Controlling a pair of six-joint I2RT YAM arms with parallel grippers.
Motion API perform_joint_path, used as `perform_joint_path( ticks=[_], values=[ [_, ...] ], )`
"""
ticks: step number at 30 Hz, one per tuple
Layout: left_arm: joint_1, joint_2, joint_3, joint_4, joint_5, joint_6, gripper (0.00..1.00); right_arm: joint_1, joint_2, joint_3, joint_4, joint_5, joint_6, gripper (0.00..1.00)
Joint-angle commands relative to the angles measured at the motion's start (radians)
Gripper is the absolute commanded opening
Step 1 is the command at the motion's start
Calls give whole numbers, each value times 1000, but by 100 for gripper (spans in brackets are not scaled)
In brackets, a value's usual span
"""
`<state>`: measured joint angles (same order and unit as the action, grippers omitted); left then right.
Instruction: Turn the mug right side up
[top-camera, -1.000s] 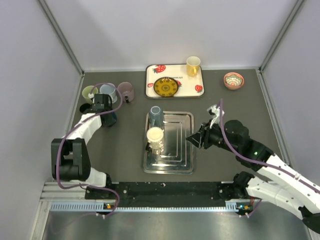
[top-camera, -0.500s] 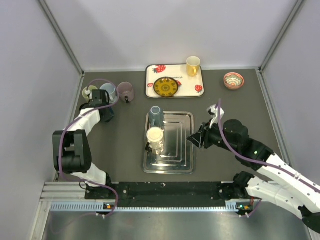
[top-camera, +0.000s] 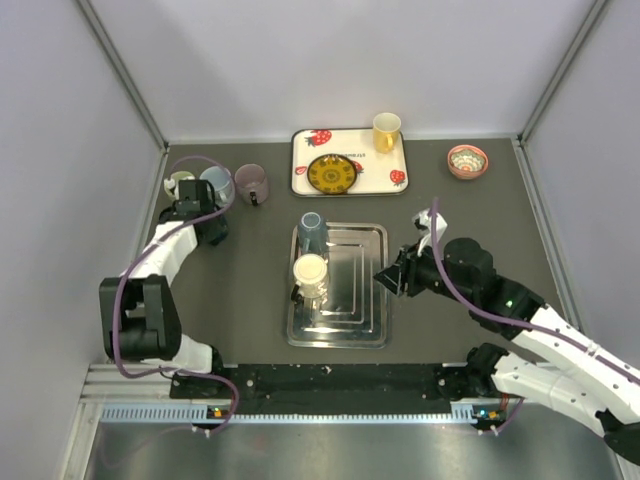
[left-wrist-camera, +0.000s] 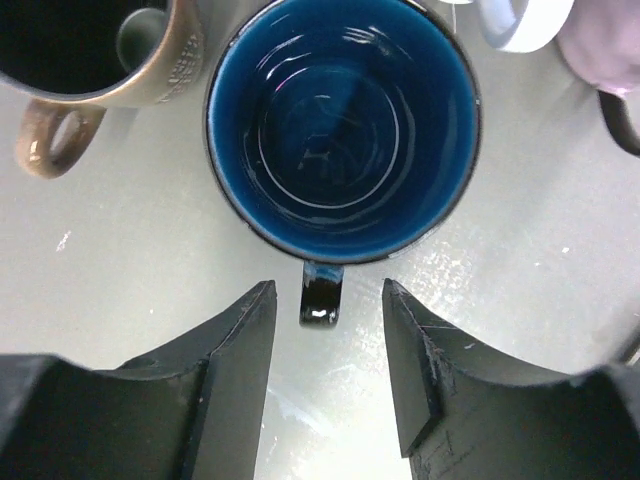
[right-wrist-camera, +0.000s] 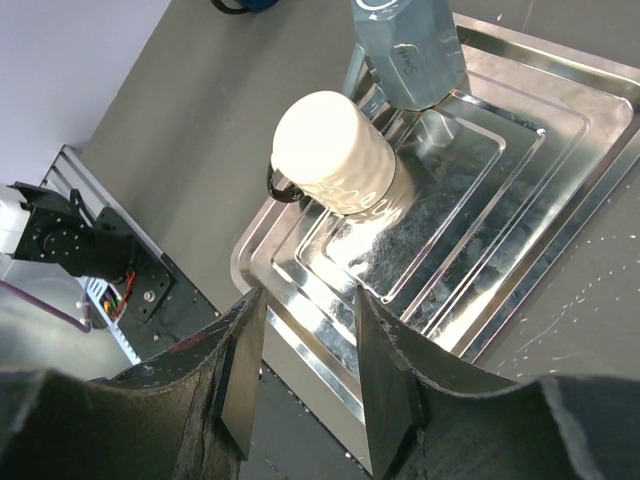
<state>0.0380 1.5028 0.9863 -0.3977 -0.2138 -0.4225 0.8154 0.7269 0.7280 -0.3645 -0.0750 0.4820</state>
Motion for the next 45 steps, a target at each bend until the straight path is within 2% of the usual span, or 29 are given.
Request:
perform_joint_path(
  ticks=[1,4,5,7,8,10,11,16,17,20,22,25,28,33,34,45],
  values=[
    [3,-121,2,-33,20,-30,54,5,8,39,18,12,3,43],
    [0,-232,-18,-46,100,-42,56,7,38,66,10,20,0,46],
    [-13,-268,-24,-47,119,-42,70,5,54,77,7,23,-3,46],
    [-35,-375,-50,-44,136,-48,77,5,104,117,-2,33,-11,47],
    [-106,-409,-60,-46,131,-55,82,7,124,132,-7,40,-10,47],
    [-182,-486,-81,-56,102,-71,84,7,198,184,-20,56,-8,47],
    [-264,-516,-89,-73,68,-100,84,7,222,204,-37,63,-8,47],
    [-507,-575,-172,-86,-38,-177,86,54,393,345,-112,147,3,47],
    [-577,-590,-184,-86,-42,-180,86,82,438,359,-122,156,0,47],
    [-680,-636,-224,-107,-39,-174,89,126,491,402,-146,181,-2,47],
    [-719,-668,-259,-110,14,-147,90,134,496,396,-146,188,10,47],
    [-731,-702,-291,-110,132,-69,90,136,488,363,-139,199,35,47],
    [-734,-642,-293,-133,168,-6,88,137,474,332,-126,193,50,47],
    [-734,-483,-258,-158,208,62,75,136,412,291,-128,199,55,47],
    [-734,-463,-252,-161,255,74,74,137,398,284,-128,199,55,47],
    [-733,-259,-126,-175,304,218,70,137,273,226,-146,207,9,47]
  ],
)
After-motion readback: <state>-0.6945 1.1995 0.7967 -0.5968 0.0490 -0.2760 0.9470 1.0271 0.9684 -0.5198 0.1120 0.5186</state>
